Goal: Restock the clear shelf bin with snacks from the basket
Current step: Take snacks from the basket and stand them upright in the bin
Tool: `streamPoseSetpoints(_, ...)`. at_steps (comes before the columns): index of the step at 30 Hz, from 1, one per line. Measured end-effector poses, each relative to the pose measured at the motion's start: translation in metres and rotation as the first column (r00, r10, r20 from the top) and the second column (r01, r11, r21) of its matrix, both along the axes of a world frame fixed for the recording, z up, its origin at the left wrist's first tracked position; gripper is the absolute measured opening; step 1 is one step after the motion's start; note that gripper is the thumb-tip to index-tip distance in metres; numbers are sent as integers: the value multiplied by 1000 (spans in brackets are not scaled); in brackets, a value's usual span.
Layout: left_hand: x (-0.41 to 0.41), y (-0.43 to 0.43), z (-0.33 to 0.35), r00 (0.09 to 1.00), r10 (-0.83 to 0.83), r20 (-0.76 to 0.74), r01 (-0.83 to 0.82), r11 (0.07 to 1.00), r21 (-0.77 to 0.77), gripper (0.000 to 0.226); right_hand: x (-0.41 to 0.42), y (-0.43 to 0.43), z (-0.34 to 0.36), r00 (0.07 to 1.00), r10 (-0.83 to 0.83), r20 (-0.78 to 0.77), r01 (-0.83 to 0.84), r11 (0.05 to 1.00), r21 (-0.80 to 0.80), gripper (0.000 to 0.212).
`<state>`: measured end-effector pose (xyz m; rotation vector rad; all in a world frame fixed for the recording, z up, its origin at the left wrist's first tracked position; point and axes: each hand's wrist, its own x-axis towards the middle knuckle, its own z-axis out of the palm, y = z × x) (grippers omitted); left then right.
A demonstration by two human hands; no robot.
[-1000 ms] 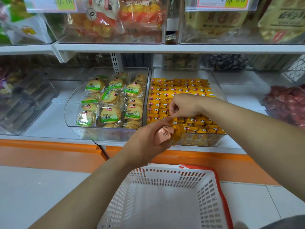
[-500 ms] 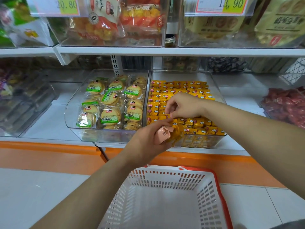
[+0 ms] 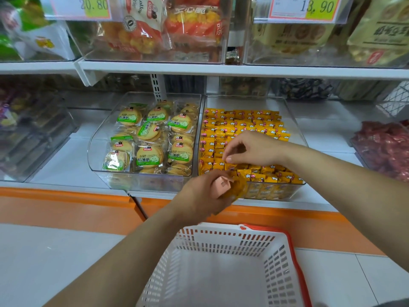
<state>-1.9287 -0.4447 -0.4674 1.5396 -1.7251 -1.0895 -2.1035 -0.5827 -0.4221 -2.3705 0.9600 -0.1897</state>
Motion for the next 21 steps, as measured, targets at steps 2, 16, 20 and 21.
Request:
streamPoseSetpoints(2,6,0,8,997,50,-64,-52,998,-25,35,-1,2,1,999,20,-32,-20,1000,-14,9)
streamPoseSetpoints(16,25,17,44,879,329,-344,-276,941,195,35,-14,63,0,949,-303,83,314,903,-294,28)
streamPoseSetpoints(20,11,21,45,880,227,-418,-164,970,182,38,-14,103,8,719,-498,485,351,862,366,22)
streamPoseSetpoints(21,8,23,45,881,197,-431,-133,976,173,40,-13,110,9,689,-519,506,316,843,435,24)
